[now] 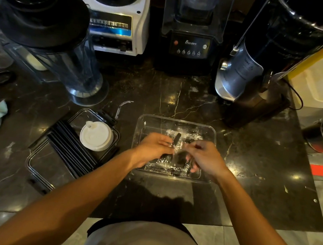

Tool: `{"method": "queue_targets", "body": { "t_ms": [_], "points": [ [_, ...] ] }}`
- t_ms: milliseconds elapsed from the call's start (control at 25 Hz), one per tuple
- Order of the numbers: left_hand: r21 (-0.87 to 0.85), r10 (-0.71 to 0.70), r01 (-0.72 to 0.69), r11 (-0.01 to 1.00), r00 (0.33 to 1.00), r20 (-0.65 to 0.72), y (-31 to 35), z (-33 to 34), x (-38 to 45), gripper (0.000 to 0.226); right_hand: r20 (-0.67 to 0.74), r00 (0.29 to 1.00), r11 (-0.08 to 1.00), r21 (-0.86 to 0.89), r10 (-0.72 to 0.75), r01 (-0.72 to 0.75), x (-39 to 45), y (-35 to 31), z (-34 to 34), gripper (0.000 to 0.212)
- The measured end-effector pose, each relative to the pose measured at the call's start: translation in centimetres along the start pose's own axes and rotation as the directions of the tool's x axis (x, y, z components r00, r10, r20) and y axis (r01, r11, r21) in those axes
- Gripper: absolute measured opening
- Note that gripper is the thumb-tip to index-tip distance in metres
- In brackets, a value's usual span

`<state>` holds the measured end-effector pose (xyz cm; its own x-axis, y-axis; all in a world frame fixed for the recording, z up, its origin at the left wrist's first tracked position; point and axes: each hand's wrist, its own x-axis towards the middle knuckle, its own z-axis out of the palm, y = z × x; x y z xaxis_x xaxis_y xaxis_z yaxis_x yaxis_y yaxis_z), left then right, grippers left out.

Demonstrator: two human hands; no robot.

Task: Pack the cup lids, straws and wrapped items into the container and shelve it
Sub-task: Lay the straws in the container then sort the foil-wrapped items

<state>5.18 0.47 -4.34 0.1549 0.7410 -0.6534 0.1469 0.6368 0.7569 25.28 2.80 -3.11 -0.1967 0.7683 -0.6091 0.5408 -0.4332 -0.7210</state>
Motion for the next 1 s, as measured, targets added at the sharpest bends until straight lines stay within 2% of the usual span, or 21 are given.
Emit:
{"method": "queue_targets", "body": {
  "t_ms": [80,160,240,320,400,480,560,680,840,920,1000],
  "points": [
    [0.172,0.025,-0.013,0.985,0.997,-0.068,0.0,0.1,0.0,0.044,-0.07,0.997,0.938,-0.347,-0.016,-0.01,0.8,0.3,0.0,0.017],
    [0.282,0.039,-0.008,0.959,0.994,-0.103,0.0,0.2,0.2,0.048,-0.136,0.99,0.797,-0.6,-0.021,-0.066,1.5,0.2,0.9,0.013],
    [0.31,0.035,0.005,0.951,0.992,-0.121,-0.2,0.2,0.4,0.057,-0.2,0.971,0.67,-0.74,-0.134,-0.06,2.1,0.1,2.1,0.025],
    [0.311,0.029,0.014,0.95,0.991,-0.133,-0.6,0.1,0.6,0.062,-0.189,0.947,0.565,-0.825,-0.262,-0.009,2.8,0.0,2.8,0.041],
    [0.25,0.012,0.026,0.968,0.989,-0.149,-0.8,-0.1,0.6,0.057,-0.152,0.956,0.512,-0.859,-0.252,-0.001,3.4,-0.3,2.9,0.048],
    [0.2,0.013,0.023,0.98,0.985,-0.173,-0.9,-0.2,0.8,0.042,-0.097,0.968,0.484,-0.875,-0.232,0.029,3.6,-0.7,2.8,0.047],
    [0.164,0.021,0.013,0.986,0.979,-0.201,-0.9,-0.5,1.0,0.028,0.021,0.965,0.402,-0.907,-0.262,0.129,3.5,-1.2,2.5,0.037],
    [0.127,0.013,0.015,0.992,0.975,-0.22,-0.6,-0.8,1.1,0.03,0.226,0.927,0.309,-0.896,-0.3,0.319,3.2,-1.1,1.9,0.035],
    [0.101,0.014,0.01,0.995,0.973,-0.231,-0.3,-0.7,1.5,0.025,0.264,0.907,0.353,-0.857,-0.327,0.377,2.8,-0.7,1.9,0.043],
    [0.07,-0.013,0.03,0.997,0.973,-0.23,-0.5,-0.6,1.8,0.025,0.282,0.911,0.356,-0.853,-0.302,0.382,2.8,-0.6,2.1,0.04],
    [0.024,-0.056,0.063,0.998,0.975,-0.216,-0.7,-0.5,2.2,0.041,0.312,0.909,0.338,-0.854,-0.278,0.396,2.8,-0.5,1.9,0.032]
  ]
}}
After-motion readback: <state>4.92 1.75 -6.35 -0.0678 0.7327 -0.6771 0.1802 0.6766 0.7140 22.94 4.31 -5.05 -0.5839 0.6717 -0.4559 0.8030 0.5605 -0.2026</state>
